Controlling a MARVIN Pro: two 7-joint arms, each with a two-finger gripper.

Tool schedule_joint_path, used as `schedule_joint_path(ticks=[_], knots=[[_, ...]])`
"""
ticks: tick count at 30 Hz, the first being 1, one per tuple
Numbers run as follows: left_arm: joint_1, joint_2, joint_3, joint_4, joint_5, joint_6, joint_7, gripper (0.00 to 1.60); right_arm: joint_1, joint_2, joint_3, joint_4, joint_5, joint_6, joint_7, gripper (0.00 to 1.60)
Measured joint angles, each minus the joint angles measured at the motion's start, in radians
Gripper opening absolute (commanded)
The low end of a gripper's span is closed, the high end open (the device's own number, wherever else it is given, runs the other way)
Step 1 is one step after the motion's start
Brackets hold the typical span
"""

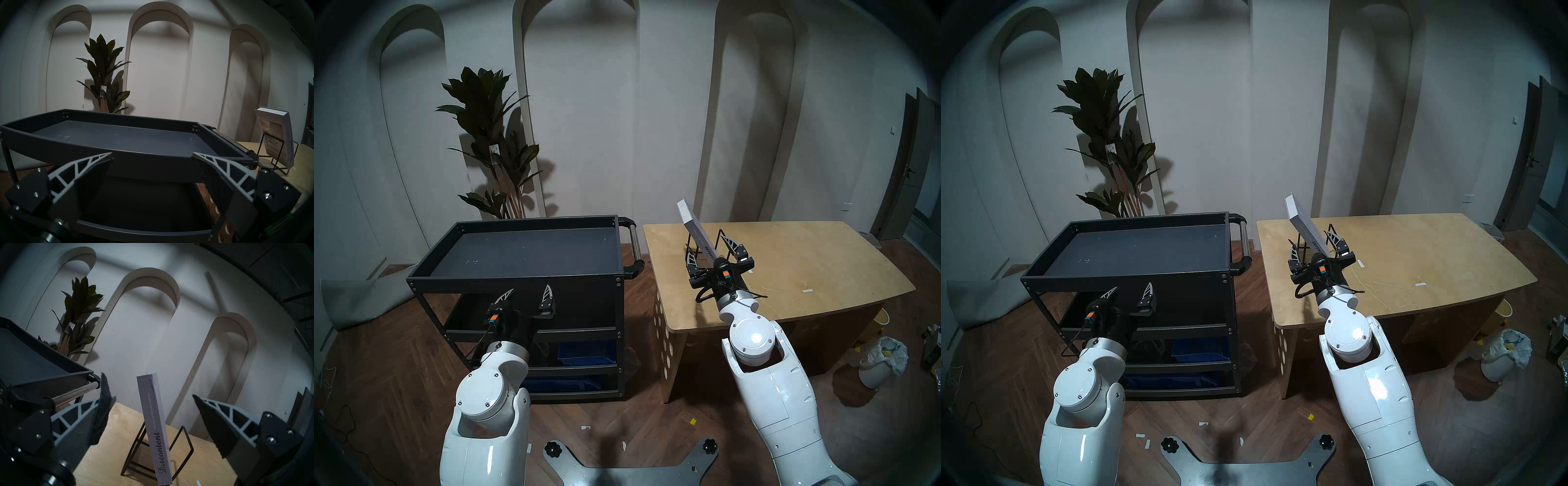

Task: Transfer books between table and cart

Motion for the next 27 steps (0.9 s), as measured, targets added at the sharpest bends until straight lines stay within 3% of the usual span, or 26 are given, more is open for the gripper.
schedule_joint_path(ticks=[20, 27], knots=[[-0.023, 0.000, 0.010, 0.022, 0.002, 0.007, 0.015, 1.60, 0.091, -0.003, -0.004, 0.157, -0.032, -0.015, -0.021, 1.60], [-0.030, 0.001, 0.009, 0.027, 0.001, 0.012, 0.018, 1.60, 0.101, 0.002, -0.006, 0.160, -0.047, -0.007, -0.021, 1.60]])
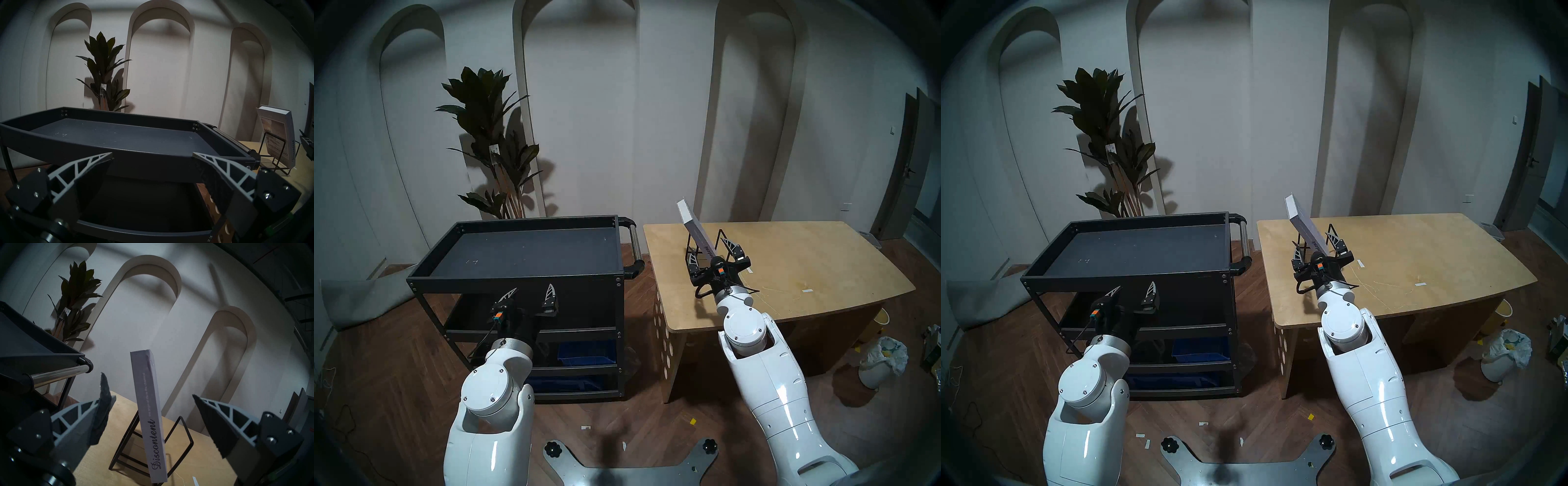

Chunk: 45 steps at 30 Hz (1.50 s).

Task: Transfer books between table and cart

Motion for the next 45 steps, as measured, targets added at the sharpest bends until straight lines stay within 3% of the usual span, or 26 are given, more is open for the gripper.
schedule_joint_path(ticks=[10, 17, 45], knots=[[-0.006, 0.000, 0.001, 0.004, -0.003, 0.007, 0.000, 1.60, 0.008, 0.028, 0.016, 0.017, -0.029, 0.062, 0.022, 1.60], [-0.009, 0.000, 0.001, 0.008, -0.004, 0.009, -0.001, 1.60, 0.035, 0.040, 0.017, 0.083, -0.048, 0.076, 0.032, 1.60], [-0.006, -0.014, 0.001, 0.006, -0.005, 0.010, 0.023, 1.60, 0.160, 0.066, -0.038, 0.304, -0.143, 0.054, 0.000, 1.60]])
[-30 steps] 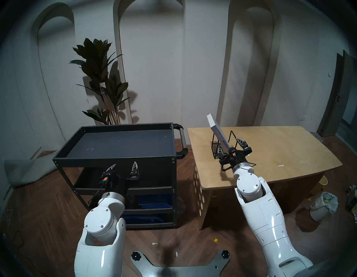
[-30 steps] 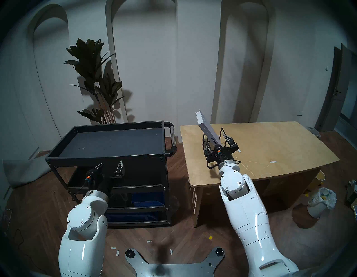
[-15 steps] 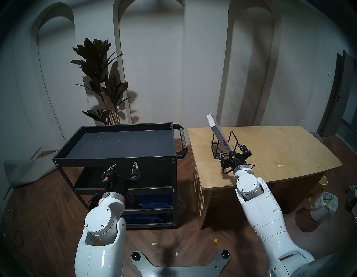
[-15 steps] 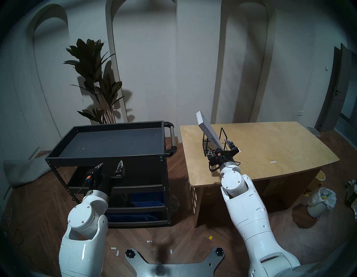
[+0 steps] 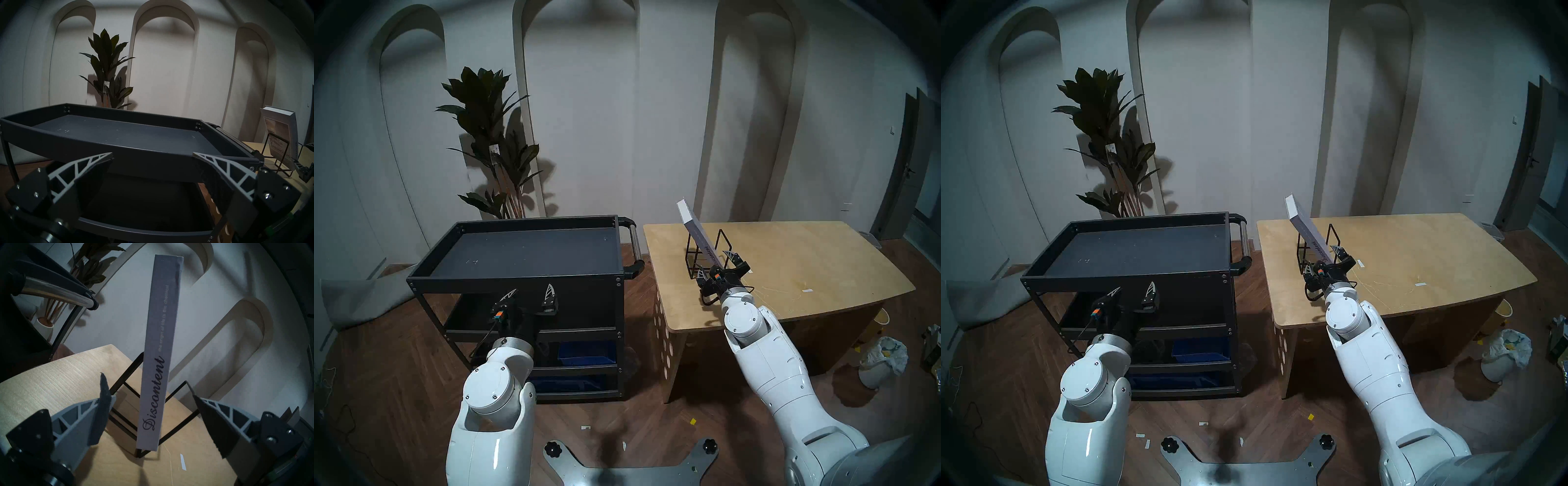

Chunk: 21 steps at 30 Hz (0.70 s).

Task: Transfer books between table and cart

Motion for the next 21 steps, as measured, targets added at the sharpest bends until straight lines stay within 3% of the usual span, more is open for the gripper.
schedule_joint_path(ticks=[21], knots=[[0.020, -0.016, 0.010, -0.016, 0.021, -0.002, 0.038, 1.60, 0.120, -0.021, -0.022, 0.206, -0.013, -0.057, -0.031, 1.60]])
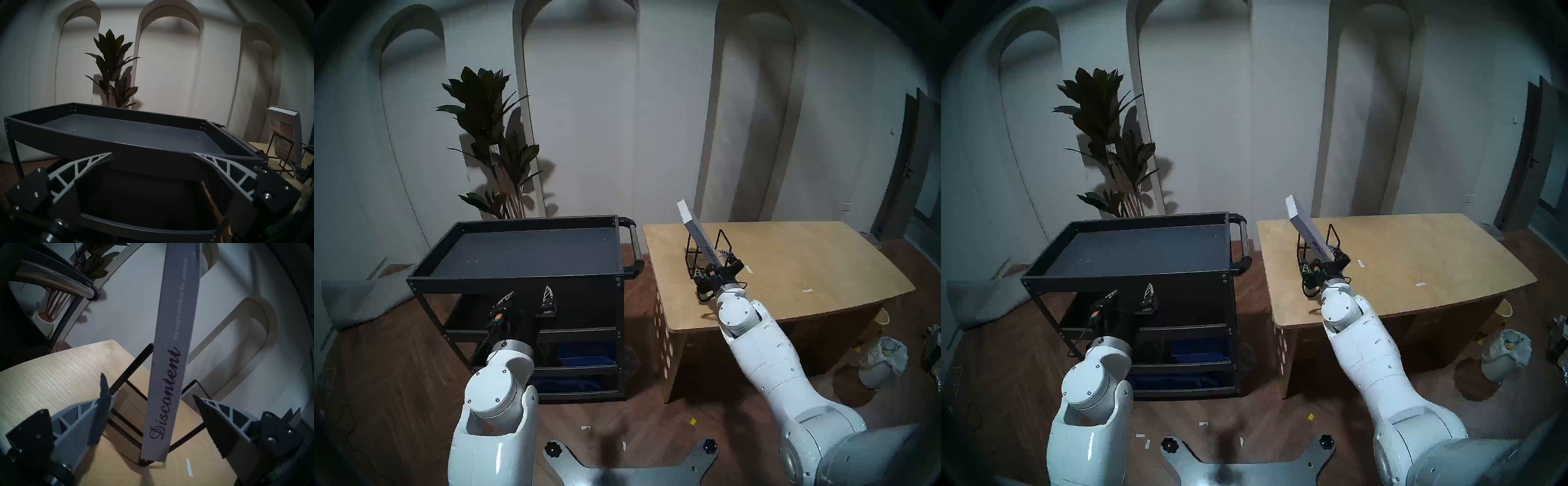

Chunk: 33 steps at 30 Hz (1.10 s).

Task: Transfer books between table and cart

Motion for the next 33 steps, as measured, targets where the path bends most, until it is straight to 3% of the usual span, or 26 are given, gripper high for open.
schedule_joint_path(ticks=[15, 33], knots=[[0.008, -0.008, 0.019, -0.009, 0.020, -0.001, 0.022, 1.60, 0.054, -0.010, -0.003, 0.093, -0.010, -0.049, -0.044, 1.60], [0.005, -0.013, 0.026, -0.008, 0.029, -0.001, 0.039, 1.60, 0.144, -0.033, -0.003, 0.282, -0.033, -0.108, -0.112, 1.60]])
